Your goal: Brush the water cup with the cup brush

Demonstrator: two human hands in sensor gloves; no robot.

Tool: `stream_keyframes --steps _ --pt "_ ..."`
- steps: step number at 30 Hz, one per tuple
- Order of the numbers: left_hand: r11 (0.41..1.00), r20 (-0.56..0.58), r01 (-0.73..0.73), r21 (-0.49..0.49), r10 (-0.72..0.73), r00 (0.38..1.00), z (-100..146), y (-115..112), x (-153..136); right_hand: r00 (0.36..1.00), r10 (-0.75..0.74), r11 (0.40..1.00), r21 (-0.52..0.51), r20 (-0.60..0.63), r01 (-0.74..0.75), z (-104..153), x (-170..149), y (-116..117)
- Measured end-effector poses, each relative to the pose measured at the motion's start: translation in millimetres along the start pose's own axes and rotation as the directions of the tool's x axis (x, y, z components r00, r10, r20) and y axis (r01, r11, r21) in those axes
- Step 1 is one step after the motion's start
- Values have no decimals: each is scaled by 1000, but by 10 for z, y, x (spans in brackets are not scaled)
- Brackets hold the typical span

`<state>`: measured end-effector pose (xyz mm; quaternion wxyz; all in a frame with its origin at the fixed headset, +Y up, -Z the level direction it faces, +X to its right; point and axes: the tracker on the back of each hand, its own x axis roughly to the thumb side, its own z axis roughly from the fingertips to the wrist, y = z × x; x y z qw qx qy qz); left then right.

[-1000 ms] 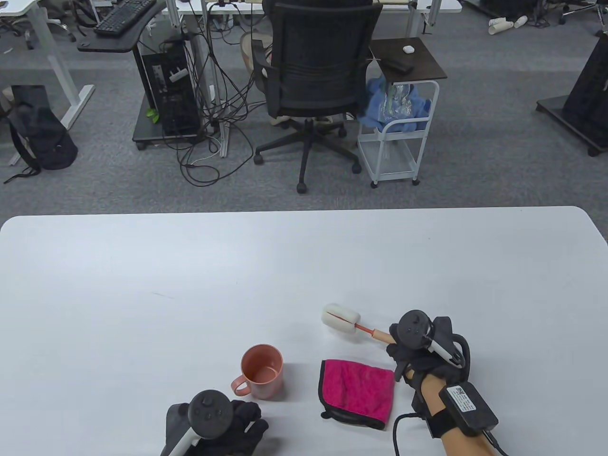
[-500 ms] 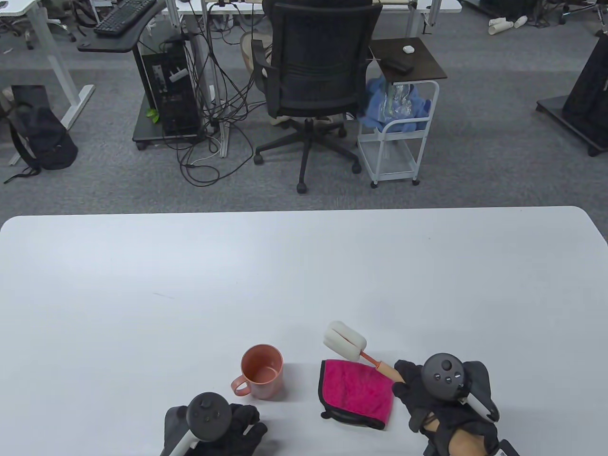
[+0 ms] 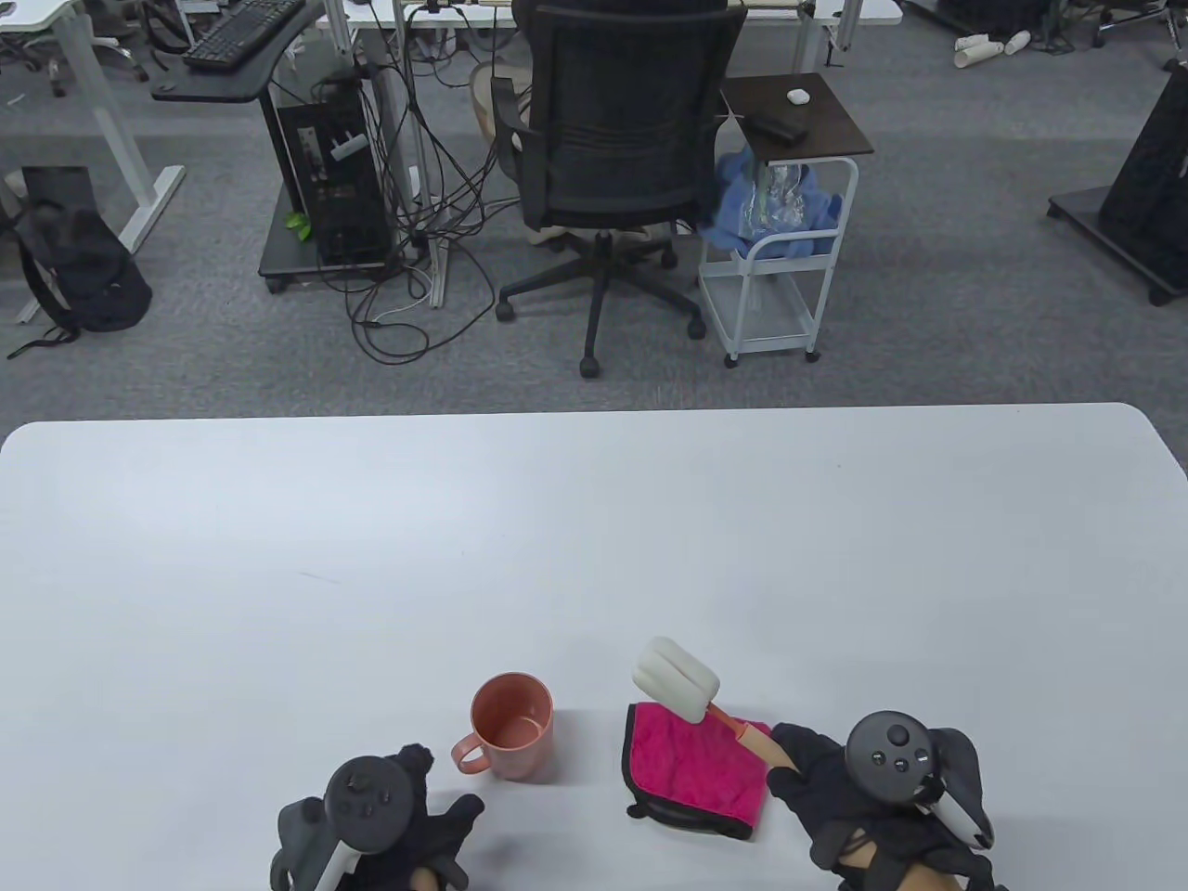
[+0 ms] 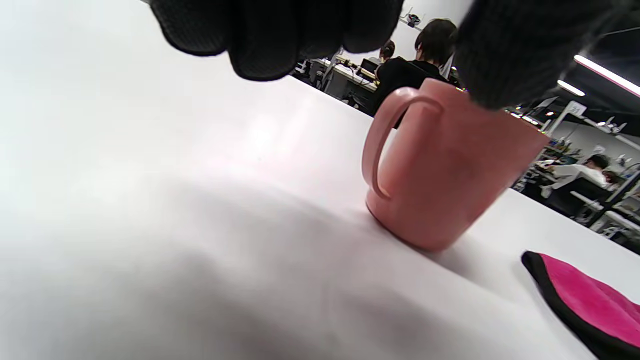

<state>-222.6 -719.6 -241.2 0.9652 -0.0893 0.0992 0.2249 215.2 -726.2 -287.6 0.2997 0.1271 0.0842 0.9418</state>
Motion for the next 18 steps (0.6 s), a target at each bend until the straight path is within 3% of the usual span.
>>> stream_keyframes --steps 7,15,18 --pt "976 -53 191 -109 -197 979 -320 86 183 999 -46 999 1 -2 46 14 -67 -47" --pt "974 -80 105 -203 -123 989 -553 -136 130 996 -87 996 -4 0 87 14 -107 -80" --pt "979 -84 80 -188 -97 992 -586 -144 135 995 -100 995 -9 7 100 14 -105 -82"
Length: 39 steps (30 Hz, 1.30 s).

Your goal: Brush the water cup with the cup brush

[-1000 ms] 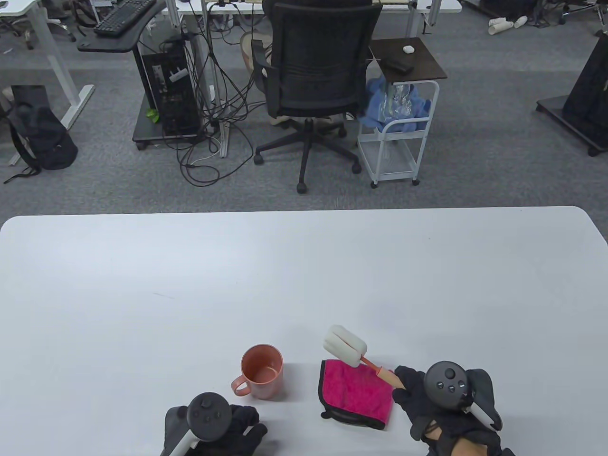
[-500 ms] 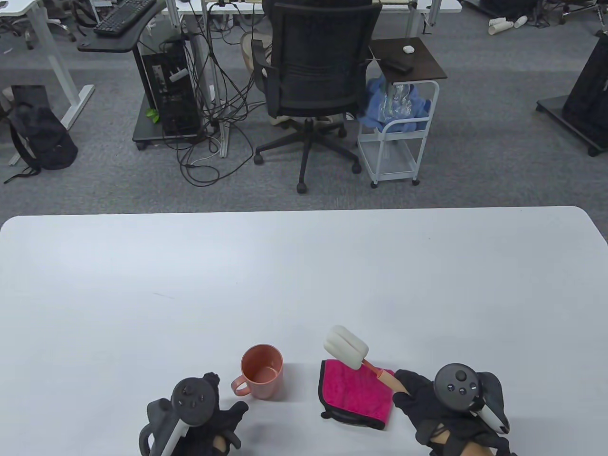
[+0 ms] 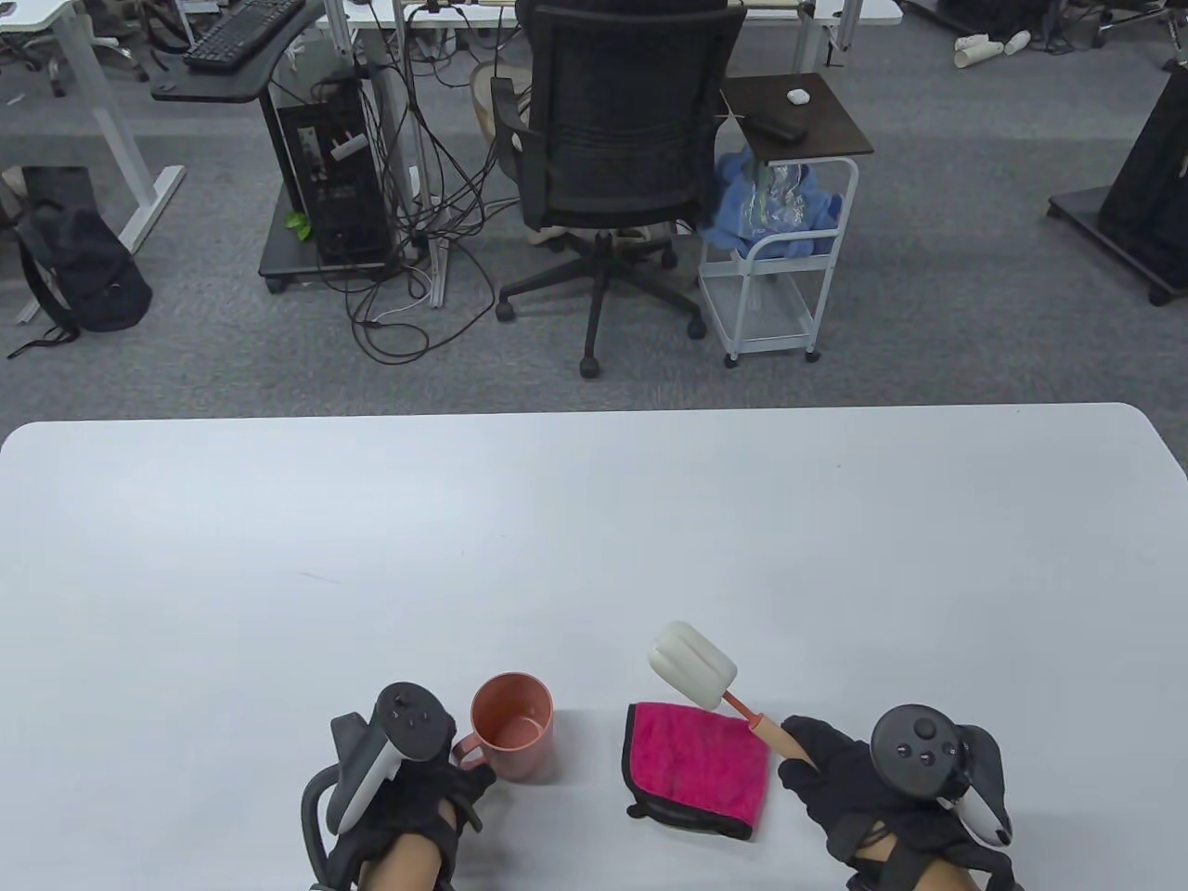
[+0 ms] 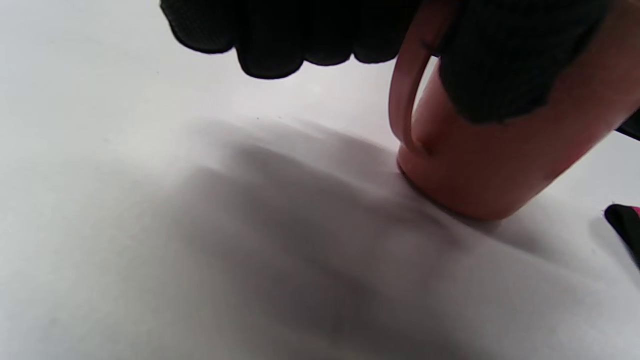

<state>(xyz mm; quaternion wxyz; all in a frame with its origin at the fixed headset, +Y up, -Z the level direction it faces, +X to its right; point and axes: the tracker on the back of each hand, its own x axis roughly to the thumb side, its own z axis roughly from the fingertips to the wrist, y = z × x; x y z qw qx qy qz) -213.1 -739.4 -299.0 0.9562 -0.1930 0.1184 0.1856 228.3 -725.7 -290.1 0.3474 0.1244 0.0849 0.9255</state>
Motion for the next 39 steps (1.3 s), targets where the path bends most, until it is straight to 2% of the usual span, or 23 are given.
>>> stream_keyframes --steps 8,11,14,17,21,23,25,28,31,35,39 --pt "990 76 18 138 -29 997 66 27 43 1000 -9 1000 8 6 9 -1 0 9" --pt "976 169 -37 216 0 986 161 73 55 1000 -8 1000 16 7 8 -2 4 24" --pt "951 293 -44 307 -50 955 338 121 131 999 1 999 34 40 -3 0 35 49" --pt "921 370 -46 387 -110 922 496 149 237 983 15 1000 -26 180 -10 33 216 21" --pt "907 387 39 419 -216 896 528 108 386 938 215 977 -52 271 -209 102 662 -90" --pt "914 392 48 402 -220 893 509 90 394 898 352 934 -46 264 -353 115 914 -129" --pt "920 411 31 391 -204 889 517 85 386 809 534 840 -47 246 -541 106 1205 -156" --pt "917 425 27 397 -210 880 541 90 396 724 648 747 -11 237 -665 39 1477 -104" --pt "925 454 13 381 -199 869 558 71 419 639 740 647 37 212 -761 -42 1674 5" --pt "927 474 19 374 -209 855 572 56 444 593 764 597 72 253 -799 -144 1855 223" --pt "936 500 6 351 -193 844 562 50 456 493 841 488 81 224 -869 -296 1967 369"
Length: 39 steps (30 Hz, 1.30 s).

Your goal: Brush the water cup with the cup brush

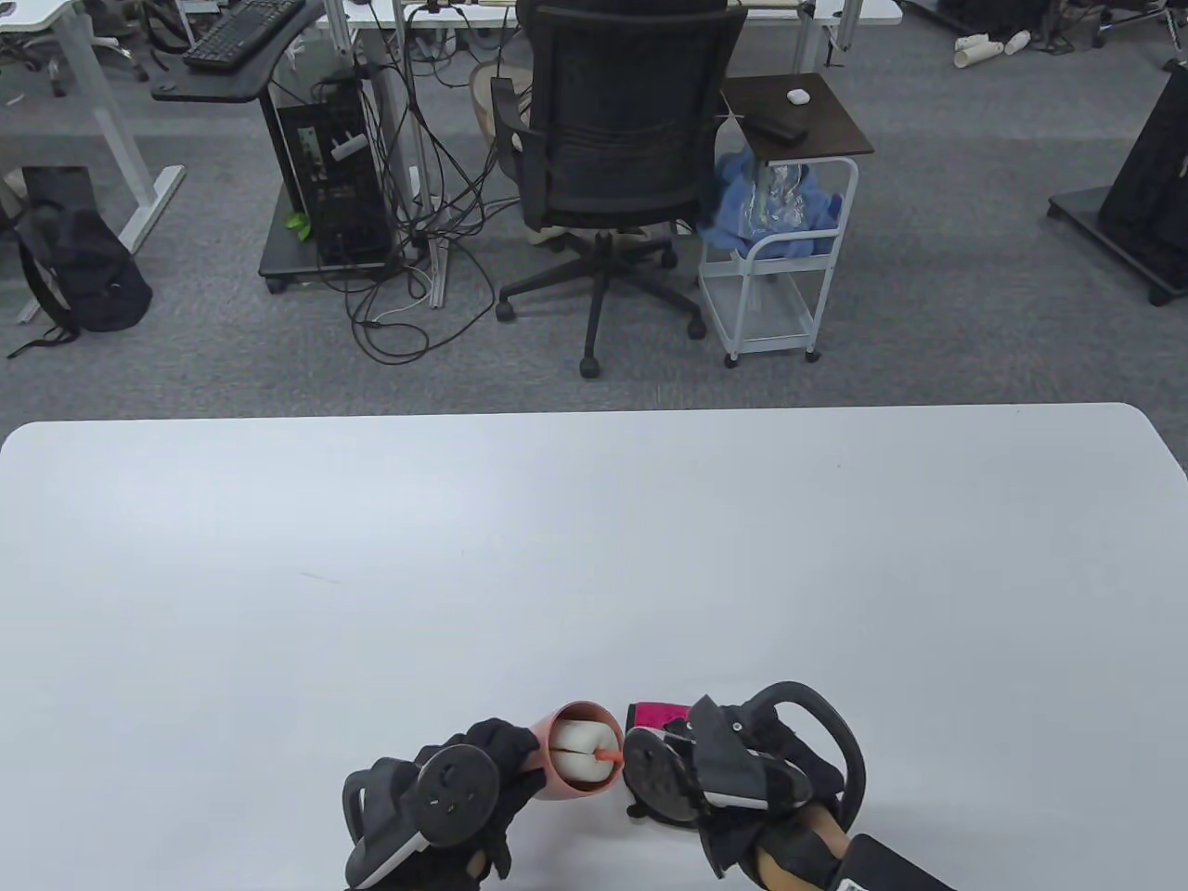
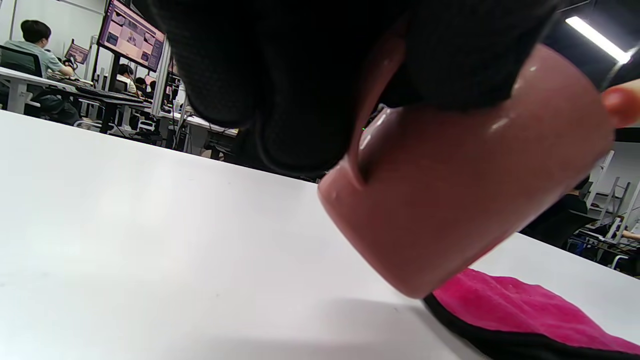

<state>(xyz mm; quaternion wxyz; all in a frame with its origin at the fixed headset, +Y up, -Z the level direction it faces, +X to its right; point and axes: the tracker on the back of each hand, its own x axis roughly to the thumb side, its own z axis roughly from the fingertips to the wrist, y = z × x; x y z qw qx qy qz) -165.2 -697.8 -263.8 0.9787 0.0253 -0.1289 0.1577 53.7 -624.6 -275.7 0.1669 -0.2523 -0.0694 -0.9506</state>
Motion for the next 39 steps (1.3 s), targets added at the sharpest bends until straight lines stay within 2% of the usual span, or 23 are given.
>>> stream_keyframes --steps 3,7,16,26,39 --pt "1000 3 16 -19 -16 1000 -10 -22 9 1000 1 999 48 -15 -1 -88 48 7" --pt "999 7 42 3 -42 999 -11 -26 39 999 -27 994 101 -39 31 -148 89 37" --pt "997 12 76 19 -76 997 0 -29 75 999 -52 989 138 -2 52 -94 232 141" --pt "997 26 75 30 -76 997 7 -25 77 995 -93 987 135 21 89 -61 236 -6" --pt "997 26 75 19 -75 997 9 -32 87 997 -74 983 165 -28 77 -144 152 -129"
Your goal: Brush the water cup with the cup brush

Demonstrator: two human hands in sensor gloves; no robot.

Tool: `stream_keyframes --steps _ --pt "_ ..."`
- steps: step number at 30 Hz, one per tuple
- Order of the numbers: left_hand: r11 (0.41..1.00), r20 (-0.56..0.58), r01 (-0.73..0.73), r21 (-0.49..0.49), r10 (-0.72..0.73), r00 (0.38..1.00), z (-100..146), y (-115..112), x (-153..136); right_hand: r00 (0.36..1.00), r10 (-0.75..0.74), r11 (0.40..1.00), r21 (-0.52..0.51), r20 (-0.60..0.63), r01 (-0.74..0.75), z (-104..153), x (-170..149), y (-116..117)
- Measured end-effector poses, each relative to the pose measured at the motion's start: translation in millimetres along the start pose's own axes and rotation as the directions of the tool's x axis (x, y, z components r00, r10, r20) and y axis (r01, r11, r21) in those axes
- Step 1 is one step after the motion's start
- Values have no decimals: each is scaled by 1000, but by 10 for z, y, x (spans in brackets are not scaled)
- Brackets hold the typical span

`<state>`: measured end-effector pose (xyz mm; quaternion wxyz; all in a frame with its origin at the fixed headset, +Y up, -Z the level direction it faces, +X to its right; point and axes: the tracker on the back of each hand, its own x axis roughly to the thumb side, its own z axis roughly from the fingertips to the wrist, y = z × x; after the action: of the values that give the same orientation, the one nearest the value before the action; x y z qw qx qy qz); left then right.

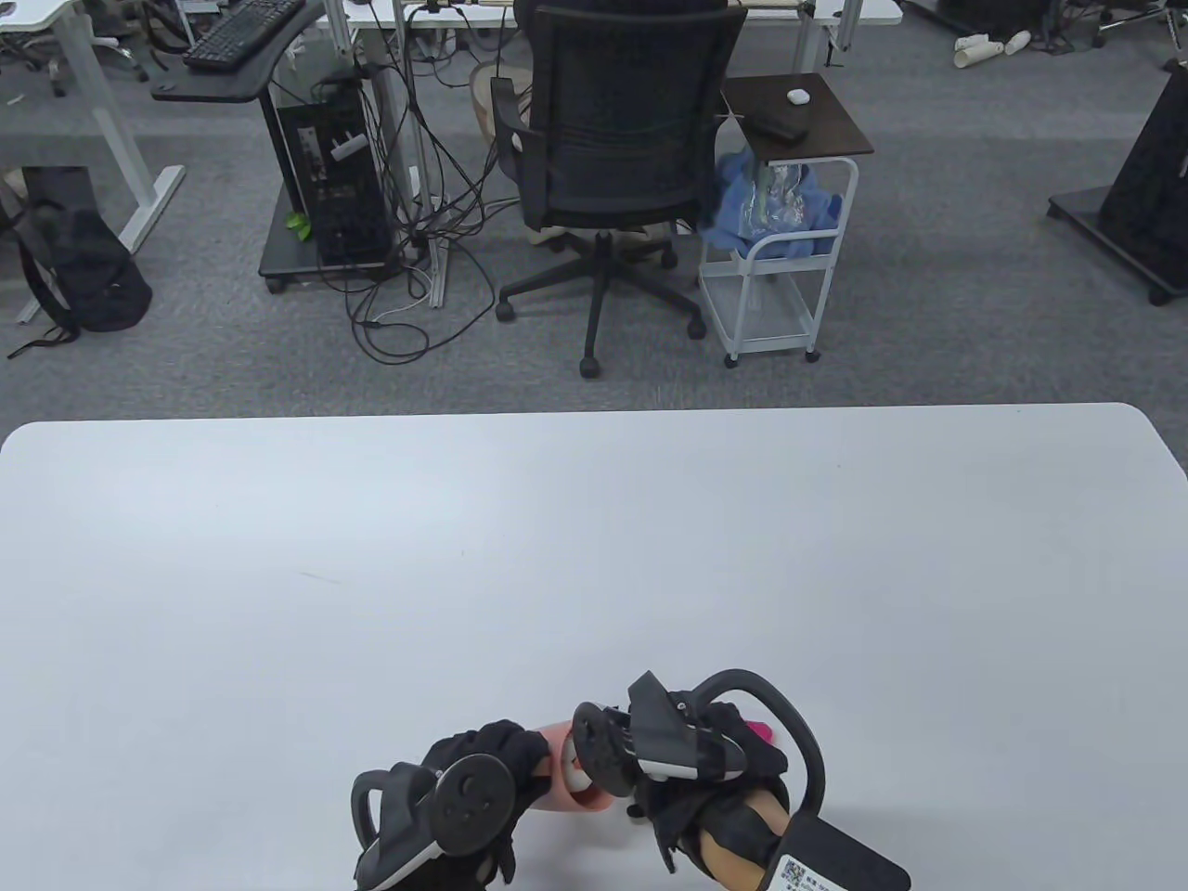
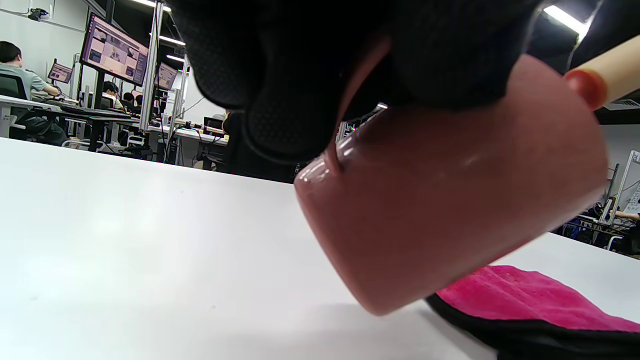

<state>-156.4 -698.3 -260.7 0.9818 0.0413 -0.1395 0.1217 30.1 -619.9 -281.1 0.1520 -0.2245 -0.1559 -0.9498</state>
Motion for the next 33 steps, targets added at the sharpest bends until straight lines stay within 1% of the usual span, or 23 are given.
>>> stream_keyframes --steps 5,10,13,19,27,33 --pt "999 7 -26 -24 26 1000 -4 -13 0 999 -40 998 46 -26 41 -26 -68 84" --pt "1000 1 -18 -12 18 1000 -2 -2 -4 998 -54 996 70 -44 57 -52 -98 179" --pt "1000 -1 -19 -13 19 1000 -5 -4 -6 996 -69 993 93 -56 74 -57 -83 222" --pt "1000 -5 -7 -13 7 1000 -5 -2 -5 998 -53 993 103 -34 57 -47 3 283" --pt "1000 2 -8 -13 8 1000 -3 0 -1 999 -33 995 92 -6 34 34 94 261" --pt "1000 4 -16 -3 16 1000 6 14 -9 998 -60 995 80 23 58 59 99 217"
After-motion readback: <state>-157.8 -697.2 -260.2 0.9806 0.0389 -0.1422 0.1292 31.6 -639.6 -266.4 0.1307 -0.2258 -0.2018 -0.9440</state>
